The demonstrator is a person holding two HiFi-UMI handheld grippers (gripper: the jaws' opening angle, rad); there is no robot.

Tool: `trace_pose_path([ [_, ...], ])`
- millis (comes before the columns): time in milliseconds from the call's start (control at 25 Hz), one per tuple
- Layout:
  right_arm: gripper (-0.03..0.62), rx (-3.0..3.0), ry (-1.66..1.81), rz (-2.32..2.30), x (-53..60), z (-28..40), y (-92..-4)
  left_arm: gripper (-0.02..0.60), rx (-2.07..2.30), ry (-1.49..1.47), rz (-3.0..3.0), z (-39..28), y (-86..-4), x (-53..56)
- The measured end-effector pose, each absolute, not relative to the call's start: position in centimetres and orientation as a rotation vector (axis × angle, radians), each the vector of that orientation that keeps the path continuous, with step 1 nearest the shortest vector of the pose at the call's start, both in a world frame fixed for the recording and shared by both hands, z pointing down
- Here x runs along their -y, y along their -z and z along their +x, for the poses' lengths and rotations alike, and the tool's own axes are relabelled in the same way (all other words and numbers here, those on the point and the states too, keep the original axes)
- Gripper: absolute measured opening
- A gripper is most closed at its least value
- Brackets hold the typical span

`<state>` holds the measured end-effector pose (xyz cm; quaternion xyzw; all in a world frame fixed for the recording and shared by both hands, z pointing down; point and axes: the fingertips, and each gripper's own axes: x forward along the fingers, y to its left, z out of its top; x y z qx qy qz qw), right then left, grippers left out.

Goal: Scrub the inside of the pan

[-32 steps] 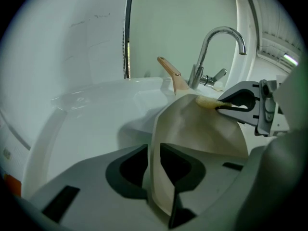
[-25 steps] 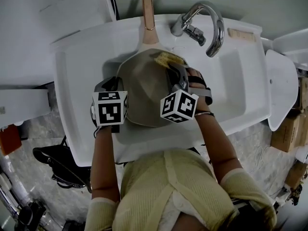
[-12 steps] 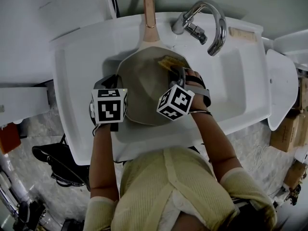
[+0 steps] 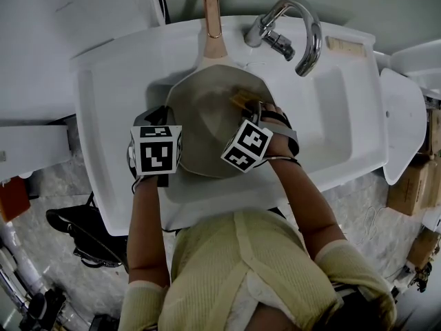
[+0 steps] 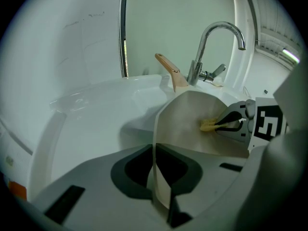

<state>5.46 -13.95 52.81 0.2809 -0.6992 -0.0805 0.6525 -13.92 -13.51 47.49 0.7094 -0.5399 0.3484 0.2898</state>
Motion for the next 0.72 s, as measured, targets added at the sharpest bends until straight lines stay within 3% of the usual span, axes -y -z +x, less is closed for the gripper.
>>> trace_pose_path([
  [720,0.054,1.557,0.053,0.527,9.6,6.0,-55.0,0.075,1.425,-0.968,1.912,-14.0,-47.6,12.8],
])
